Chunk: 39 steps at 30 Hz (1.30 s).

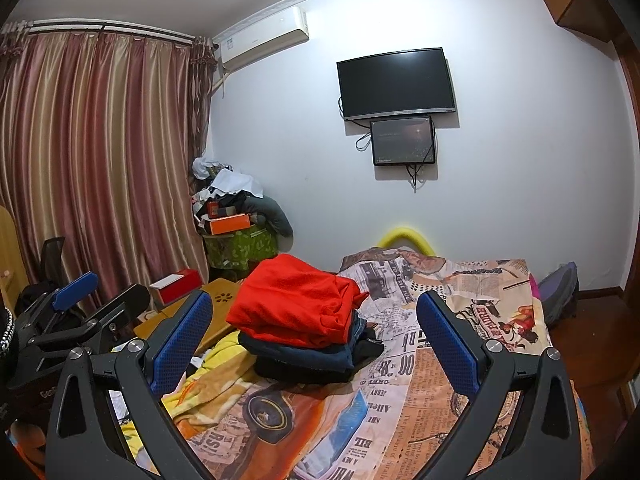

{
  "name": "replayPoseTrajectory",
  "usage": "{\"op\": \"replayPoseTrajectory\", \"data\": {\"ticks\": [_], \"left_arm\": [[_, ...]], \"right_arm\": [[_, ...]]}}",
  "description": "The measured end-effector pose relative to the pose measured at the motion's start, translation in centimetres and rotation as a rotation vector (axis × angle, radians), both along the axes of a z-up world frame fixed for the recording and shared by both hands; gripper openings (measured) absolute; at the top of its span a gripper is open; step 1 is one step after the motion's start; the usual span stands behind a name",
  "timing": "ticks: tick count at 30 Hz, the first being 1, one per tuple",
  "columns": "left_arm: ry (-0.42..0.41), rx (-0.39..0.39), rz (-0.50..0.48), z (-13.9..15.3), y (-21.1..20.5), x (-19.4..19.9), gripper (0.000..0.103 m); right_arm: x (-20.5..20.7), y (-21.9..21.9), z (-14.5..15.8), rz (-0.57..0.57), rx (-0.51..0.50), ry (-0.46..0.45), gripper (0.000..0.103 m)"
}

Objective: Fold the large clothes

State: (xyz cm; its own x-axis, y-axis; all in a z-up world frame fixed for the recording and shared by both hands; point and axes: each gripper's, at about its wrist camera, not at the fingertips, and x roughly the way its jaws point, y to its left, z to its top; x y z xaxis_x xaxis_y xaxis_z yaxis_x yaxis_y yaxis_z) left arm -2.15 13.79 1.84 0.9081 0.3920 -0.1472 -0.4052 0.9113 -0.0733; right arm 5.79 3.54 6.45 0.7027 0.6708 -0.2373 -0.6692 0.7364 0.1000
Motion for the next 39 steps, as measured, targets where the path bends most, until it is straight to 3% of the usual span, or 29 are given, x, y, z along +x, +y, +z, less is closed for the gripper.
{"op": "replayPoseTrajectory", "data": {"ticks": [39], "left_arm": [[0.005, -0.018, -0.034, -0.14, -0.15, 0.24, 0.101]], "right_arm": [[0.12, 0.19, -0.05, -0.010, -0.002, 0.006, 0.101]]}}
